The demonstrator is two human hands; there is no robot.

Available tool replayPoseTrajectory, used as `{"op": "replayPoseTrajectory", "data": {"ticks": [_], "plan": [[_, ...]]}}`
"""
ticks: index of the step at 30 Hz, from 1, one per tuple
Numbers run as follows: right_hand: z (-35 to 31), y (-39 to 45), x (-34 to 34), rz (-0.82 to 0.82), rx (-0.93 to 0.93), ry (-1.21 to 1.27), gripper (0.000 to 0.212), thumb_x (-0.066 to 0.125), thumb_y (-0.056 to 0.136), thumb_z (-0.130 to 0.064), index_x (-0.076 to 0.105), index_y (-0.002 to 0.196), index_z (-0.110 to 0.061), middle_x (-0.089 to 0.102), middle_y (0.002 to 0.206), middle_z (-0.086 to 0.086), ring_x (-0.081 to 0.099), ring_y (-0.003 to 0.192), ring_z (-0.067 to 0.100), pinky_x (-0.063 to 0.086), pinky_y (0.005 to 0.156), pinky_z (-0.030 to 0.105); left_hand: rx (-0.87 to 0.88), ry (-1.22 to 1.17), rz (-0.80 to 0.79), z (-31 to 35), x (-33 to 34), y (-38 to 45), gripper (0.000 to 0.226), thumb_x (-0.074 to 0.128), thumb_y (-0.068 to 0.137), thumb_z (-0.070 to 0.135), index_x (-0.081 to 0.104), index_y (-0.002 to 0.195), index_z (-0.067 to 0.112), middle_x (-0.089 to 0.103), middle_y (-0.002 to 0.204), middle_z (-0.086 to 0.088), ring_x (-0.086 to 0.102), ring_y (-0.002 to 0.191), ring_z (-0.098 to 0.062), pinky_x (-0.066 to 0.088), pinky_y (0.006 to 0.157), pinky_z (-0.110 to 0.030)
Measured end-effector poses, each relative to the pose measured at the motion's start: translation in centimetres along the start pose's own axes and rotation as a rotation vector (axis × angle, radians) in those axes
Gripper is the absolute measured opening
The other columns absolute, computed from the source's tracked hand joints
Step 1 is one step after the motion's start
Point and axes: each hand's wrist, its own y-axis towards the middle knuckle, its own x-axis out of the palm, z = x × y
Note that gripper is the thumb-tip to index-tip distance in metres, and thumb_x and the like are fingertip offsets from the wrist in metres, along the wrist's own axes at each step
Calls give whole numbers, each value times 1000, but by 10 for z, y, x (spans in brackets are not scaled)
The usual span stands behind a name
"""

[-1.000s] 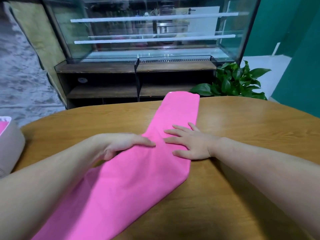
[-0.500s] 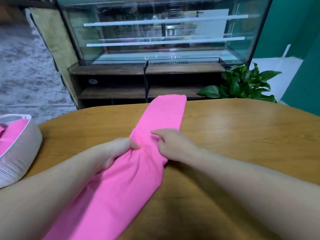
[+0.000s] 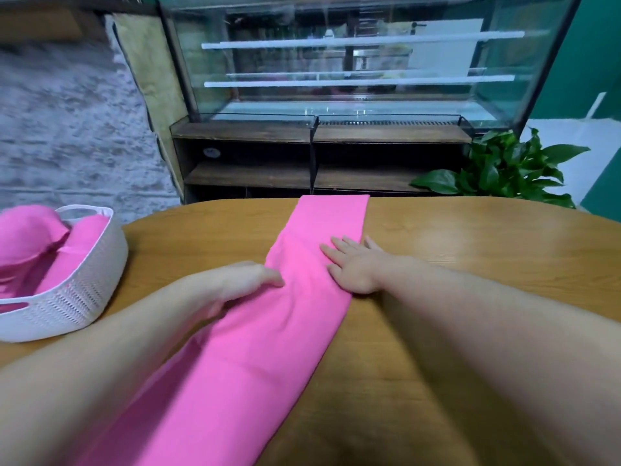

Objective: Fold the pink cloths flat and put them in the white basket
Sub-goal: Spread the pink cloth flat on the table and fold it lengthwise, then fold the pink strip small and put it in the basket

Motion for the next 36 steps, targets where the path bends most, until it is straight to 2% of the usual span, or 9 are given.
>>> {"op": "replayPoseTrajectory", "data": {"ticks": [4,10,15,22,28,30,32,34,36], "plan": [[-20,3,-8,-11,51,113,62,28,100,-28,8,158,-28,-1,166,3,-3,153,27,-3,121,55,76,-30,70,-9,1,2,15,59,91,14,72,95,10,76,88,-11,69,73,-26,58,77,-40],[-74,-58,10,372,-47,139,67,37,97,-26,11,158,-18,2,166,9,1,152,30,3,123,50,115,-122,114,-6,12,8,22,54,93,4,69,109,5,73,104,-20,66,73,-27,57,77,-42],[-98,-96,44,104,-5,61,66,24,102,-35,-2,158,-14,-9,165,10,-11,151,32,-5,122,49,125,-210,158,-3,28,14,23,54,96,4,66,115,5,70,109,-22,64,85,-28,55,89,-49],[-59,-83,32,61,-165,37,62,25,102,-33,2,158,-18,-6,166,9,-8,152,25,-5,123,40,135,-169,144,-4,20,4,16,58,96,23,68,107,16,74,97,-8,69,82,-26,55,74,-31],[-41,-60,13,-17,-185,-114,61,21,102,-33,-3,158,-23,-9,165,6,-10,152,23,-6,123,42,101,-102,61,-20,11,-16,31,67,86,38,71,109,18,77,93,-1,73,89,-25,58,87,-39],[-45,-54,9,-14,-150,-201,62,20,102,-32,-4,158,-22,-9,165,7,-10,152,26,-6,123,47,99,-76,18,-28,11,-27,32,66,86,40,69,110,19,76,89,3,70,79,-20,53,74,-27],[-56,-53,7,12,-124,-245,65,26,100,-27,-2,158,-19,-5,166,7,-7,152,28,-3,122,50,108,-53,-20,-36,13,-38,23,61,91,34,67,110,22,75,87,4,70,76,-17,54,67,-24],[-70,-60,12,56,-106,-212,69,34,97,-20,3,158,-15,0,166,6,-2,152,30,1,122,50,122,-78,-12,-48,18,-45,22,57,94,21,65,114,22,77,95,0,73,88,-22,59,83,-37],[-78,-72,20,126,-97,-115,70,38,95,-16,9,158,-17,5,166,4,3,152,29,6,122,50,149,-159,5,-54,25,-51,25,52,96,10,64,117,17,77,94,-6,73,82,-23,59,79,-38]]}}
